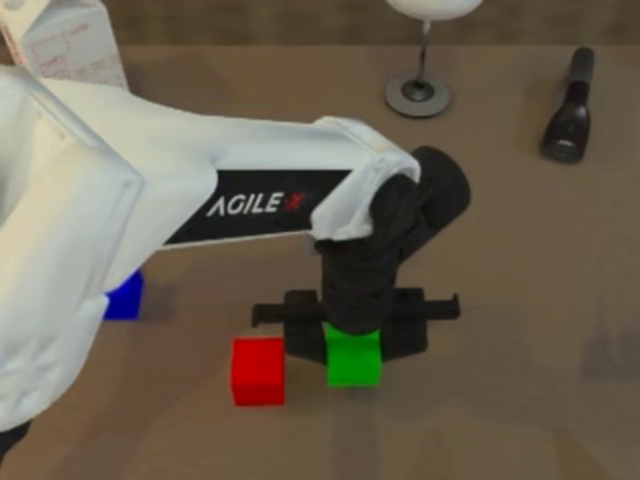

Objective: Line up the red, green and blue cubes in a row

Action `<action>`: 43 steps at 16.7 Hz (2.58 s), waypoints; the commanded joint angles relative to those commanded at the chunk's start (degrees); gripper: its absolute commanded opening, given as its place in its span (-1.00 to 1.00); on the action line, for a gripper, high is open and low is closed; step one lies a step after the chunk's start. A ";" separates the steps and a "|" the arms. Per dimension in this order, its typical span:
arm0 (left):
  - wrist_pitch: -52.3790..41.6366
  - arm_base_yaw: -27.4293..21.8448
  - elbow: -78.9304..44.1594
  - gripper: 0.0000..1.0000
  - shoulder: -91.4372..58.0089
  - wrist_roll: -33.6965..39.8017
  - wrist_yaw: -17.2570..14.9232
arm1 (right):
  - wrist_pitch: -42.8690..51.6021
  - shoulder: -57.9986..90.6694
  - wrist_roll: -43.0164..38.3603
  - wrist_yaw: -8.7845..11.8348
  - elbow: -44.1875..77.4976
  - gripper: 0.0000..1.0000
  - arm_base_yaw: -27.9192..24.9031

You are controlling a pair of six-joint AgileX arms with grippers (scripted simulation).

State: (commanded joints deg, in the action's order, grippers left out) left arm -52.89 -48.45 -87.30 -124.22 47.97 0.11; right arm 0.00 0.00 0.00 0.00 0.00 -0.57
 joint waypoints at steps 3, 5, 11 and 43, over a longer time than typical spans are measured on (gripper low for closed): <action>0.02 0.00 0.02 -1.00 -0.01 0.00 0.00 | 0.00 0.00 0.00 0.00 0.00 1.00 0.00; 0.02 0.00 0.02 -0.70 -0.01 0.00 0.00 | 0.00 0.00 0.00 0.00 0.00 1.00 0.00; 0.02 0.00 0.02 0.21 -0.01 0.00 0.00 | 0.00 0.00 0.00 0.00 0.00 1.00 0.00; -12.71 7.10 -6.92 1.00 5.61 -6.03 0.05 | 0.00 0.00 0.00 0.00 0.00 1.00 0.00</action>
State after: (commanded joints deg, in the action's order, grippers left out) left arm -65.60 -41.35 -94.22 -118.62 41.94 0.16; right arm 0.00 0.00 0.00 0.00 0.00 -0.57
